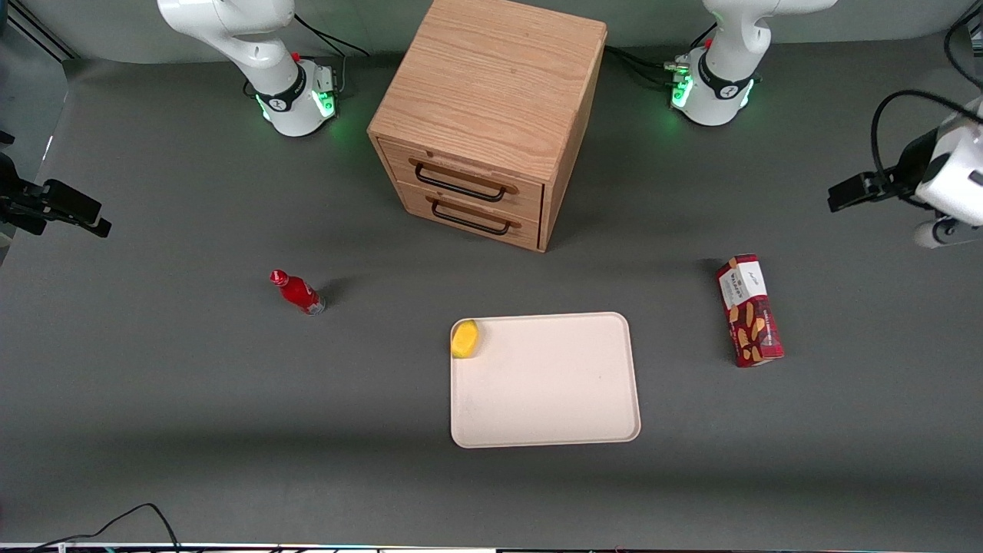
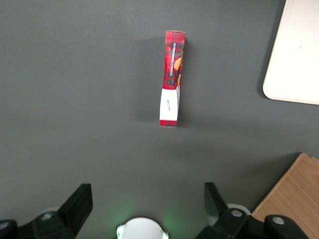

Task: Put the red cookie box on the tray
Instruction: 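Lower the open left gripper over the red cookie box and close it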

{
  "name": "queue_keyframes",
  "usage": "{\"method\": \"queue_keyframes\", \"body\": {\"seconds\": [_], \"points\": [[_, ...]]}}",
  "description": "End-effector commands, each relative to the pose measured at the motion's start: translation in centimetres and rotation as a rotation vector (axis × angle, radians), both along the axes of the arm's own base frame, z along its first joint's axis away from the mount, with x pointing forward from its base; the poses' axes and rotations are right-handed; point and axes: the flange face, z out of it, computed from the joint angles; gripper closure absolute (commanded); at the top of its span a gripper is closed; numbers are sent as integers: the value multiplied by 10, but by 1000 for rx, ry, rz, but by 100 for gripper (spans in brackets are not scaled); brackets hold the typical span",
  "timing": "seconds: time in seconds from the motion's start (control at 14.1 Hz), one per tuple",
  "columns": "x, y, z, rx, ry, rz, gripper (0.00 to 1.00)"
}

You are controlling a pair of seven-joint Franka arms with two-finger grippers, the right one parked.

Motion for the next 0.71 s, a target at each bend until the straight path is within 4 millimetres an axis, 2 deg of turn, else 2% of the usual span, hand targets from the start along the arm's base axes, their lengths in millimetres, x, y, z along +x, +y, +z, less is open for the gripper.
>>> {"method": "queue_keyframes", "body": {"seconds": [0.0,0.21,0.35,0.64], "points": [[-5,0,-40,-17,-31,-7,0],[4,-1,-99,-23,-71,-6,0],[21,-3,-139,-42,-67,2,0],[46,-3,-202,-53,-92,12,0]]}}
